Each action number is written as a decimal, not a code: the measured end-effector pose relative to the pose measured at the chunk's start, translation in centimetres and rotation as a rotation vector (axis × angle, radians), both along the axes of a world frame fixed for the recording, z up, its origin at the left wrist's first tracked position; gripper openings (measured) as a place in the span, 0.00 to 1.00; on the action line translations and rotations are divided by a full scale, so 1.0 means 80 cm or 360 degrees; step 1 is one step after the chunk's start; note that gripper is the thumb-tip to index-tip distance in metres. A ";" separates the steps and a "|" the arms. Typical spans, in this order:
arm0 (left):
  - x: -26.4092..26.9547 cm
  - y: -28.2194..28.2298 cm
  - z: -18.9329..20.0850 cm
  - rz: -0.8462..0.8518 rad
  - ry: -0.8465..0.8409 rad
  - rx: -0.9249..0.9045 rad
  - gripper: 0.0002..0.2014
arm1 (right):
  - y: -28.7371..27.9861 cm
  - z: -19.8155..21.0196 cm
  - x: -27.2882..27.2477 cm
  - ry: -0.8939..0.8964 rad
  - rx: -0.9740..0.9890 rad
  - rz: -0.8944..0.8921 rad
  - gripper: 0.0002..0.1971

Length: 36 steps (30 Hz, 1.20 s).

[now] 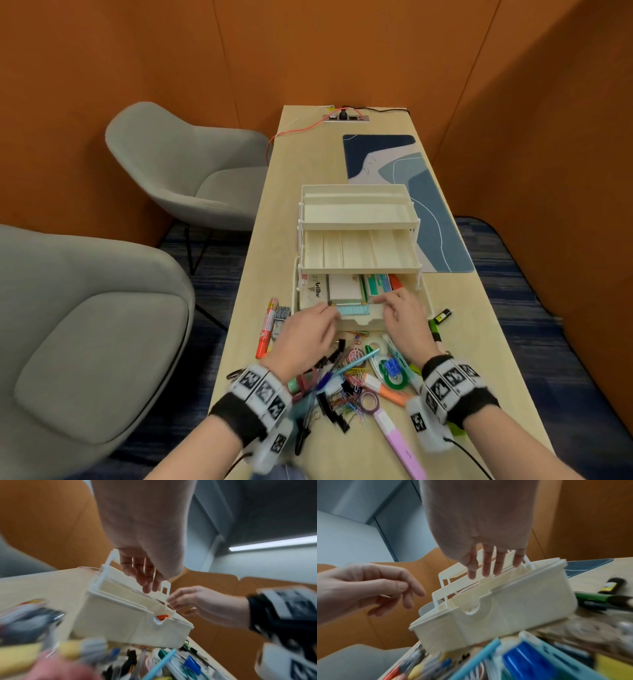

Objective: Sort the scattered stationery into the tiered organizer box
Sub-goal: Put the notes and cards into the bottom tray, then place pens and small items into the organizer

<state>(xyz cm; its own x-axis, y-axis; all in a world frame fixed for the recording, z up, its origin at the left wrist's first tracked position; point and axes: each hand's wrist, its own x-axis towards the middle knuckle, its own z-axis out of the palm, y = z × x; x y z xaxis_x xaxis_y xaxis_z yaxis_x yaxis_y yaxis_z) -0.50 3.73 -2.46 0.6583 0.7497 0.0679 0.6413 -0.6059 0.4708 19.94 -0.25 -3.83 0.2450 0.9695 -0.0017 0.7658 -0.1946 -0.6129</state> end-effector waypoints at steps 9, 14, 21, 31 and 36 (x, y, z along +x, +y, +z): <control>-0.084 -0.072 -0.054 0.0102 0.0271 -0.0409 0.11 | -0.140 -0.032 0.007 0.0119 -0.0235 0.0118 0.11; -0.082 -0.072 -0.059 0.0174 0.0346 -0.0418 0.11 | -0.176 -0.044 0.005 0.0115 -0.0442 0.0092 0.12; -0.046 -0.075 -0.051 -0.0081 0.0938 -0.0389 0.17 | -0.127 -0.030 -0.032 -0.0091 -0.0289 0.0326 0.10; -0.028 -0.072 -0.048 0.0151 0.0897 -0.0575 0.12 | -0.050 -0.054 -0.075 -0.0730 -0.0423 0.0769 0.18; -0.050 -0.054 -0.030 0.0183 0.0553 -0.0876 0.09 | -0.045 -0.050 -0.056 -0.1000 -0.0301 0.0849 0.24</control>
<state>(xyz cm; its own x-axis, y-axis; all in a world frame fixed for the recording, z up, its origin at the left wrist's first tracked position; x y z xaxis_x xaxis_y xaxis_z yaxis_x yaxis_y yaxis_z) -4.46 -0.56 -4.86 0.4863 0.6811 -0.5474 0.8582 -0.2544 0.4459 15.44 -3.81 -7.86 -0.2360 0.9525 -0.1924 0.9717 0.2335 -0.0359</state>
